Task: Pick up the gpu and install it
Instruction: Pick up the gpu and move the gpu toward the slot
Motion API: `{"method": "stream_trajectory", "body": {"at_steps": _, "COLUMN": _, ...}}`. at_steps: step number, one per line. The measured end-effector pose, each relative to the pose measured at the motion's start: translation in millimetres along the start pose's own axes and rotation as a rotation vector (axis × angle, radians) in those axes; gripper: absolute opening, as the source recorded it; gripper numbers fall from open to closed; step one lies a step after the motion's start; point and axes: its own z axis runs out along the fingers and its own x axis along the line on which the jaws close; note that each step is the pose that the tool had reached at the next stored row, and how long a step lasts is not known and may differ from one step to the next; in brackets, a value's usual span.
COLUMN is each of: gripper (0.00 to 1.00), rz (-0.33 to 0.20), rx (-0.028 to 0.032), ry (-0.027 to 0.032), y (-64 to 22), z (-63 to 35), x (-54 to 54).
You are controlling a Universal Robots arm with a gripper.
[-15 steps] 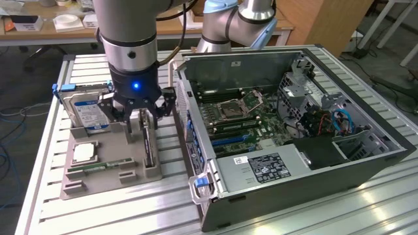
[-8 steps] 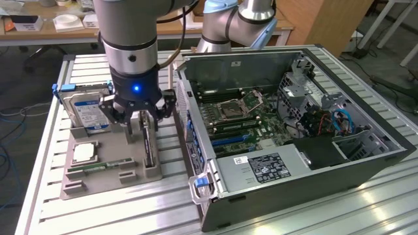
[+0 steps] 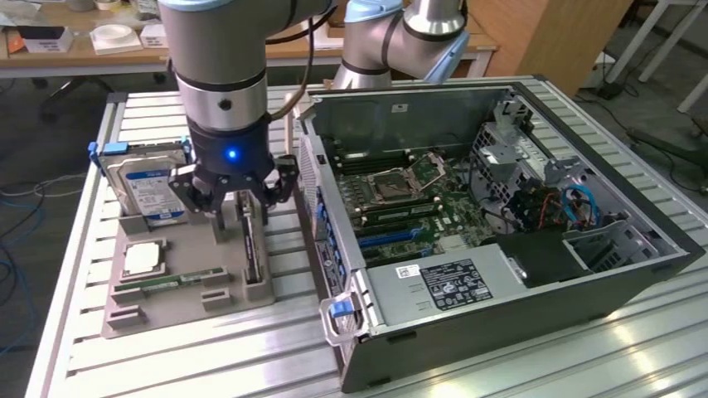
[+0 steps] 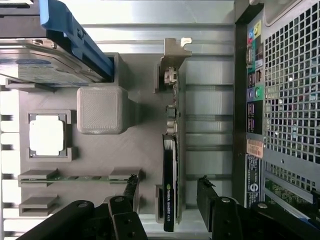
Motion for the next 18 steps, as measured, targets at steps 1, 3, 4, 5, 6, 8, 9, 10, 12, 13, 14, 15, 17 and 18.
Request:
{"method": "stream_trajectory", "body": {"at_steps": 1, "gripper": 0.59, "rz": 0.000, "rx": 0.0001, "ry": 0.0001, "y": -0.1, "z": 0.9, "x": 0.0}}
{"method": "stream_trajectory", "body": {"at_steps": 3, "gripper": 0.59, "rz": 0.000, "rx": 0.0000, "ry": 0.0000, "y": -0.1, "z": 2.8, "x": -0.1}}
{"method": "stream_trajectory", "body": {"at_steps": 4, "gripper": 0.59, "rz": 0.000, "rx": 0.0000, "ry": 0.0000, "y": -0.2, "z": 3.7, "x": -0.1}}
{"method": "stream_trajectory", "body": {"at_steps": 5, "gripper": 0.59, "rz": 0.000, "rx": 0.0001, "ry": 0.0001, "y": -0.2, "z": 4.5, "x": -0.1}}
{"method": "stream_trajectory", "body": {"at_steps": 6, "gripper": 0.59, "rz": 0.000, "rx": 0.0001, "ry": 0.0000, "y": -0.3, "z": 5.4, "x": -0.1}}
{"method": "stream_trajectory", "body": {"at_steps": 8, "gripper": 0.59, "rz": 0.000, "rx": 0.0001, "ry": 0.0000, "y": -0.3, "z": 7.3, "x": -0.1}}
{"method": "stream_trajectory", "body": {"at_steps": 9, "gripper": 0.59, "rz": 0.000, "rx": 0.0001, "ry": 0.0001, "y": -0.4, "z": 8.1, "x": -0.2}}
{"method": "stream_trajectory", "body": {"at_steps": 10, "gripper": 0.59, "rz": 0.000, "rx": 0.0001, "ry": 0.0000, "y": -0.4, "z": 9.1, "x": -0.2}}
{"method": "stream_trajectory", "body": {"at_steps": 12, "gripper": 0.59, "rz": 0.000, "rx": 0.0001, "ry": 0.0001, "y": -0.6, "z": 10.9, "x": -0.2}}
{"method": "stream_trajectory", "body": {"at_steps": 13, "gripper": 0.59, "rz": 0.000, "rx": 0.0000, "ry": 0.0000, "y": -0.6, "z": 12.0, "x": -0.2}}
{"method": "stream_trajectory", "body": {"at_steps": 14, "gripper": 0.59, "rz": 0.000, "rx": 0.0001, "ry": 0.0000, "y": -0.7, "z": 13.1, "x": -0.3}}
{"method": "stream_trajectory", "body": {"at_steps": 15, "gripper": 0.59, "rz": 0.000, "rx": 0.0001, "ry": 0.0001, "y": -0.7, "z": 14.2, "x": -0.3}}
{"method": "stream_trajectory", "body": {"at_steps": 17, "gripper": 0.59, "rz": 0.000, "rx": 0.0000, "ry": 0.0000, "y": -0.8, "z": 16.5, "x": -0.3}}
{"method": "stream_trajectory", "body": {"at_steps": 18, "gripper": 0.59, "rz": 0.000, "rx": 0.0001, "ry": 0.0000, "y": -0.9, "z": 17.5, "x": -0.3}}
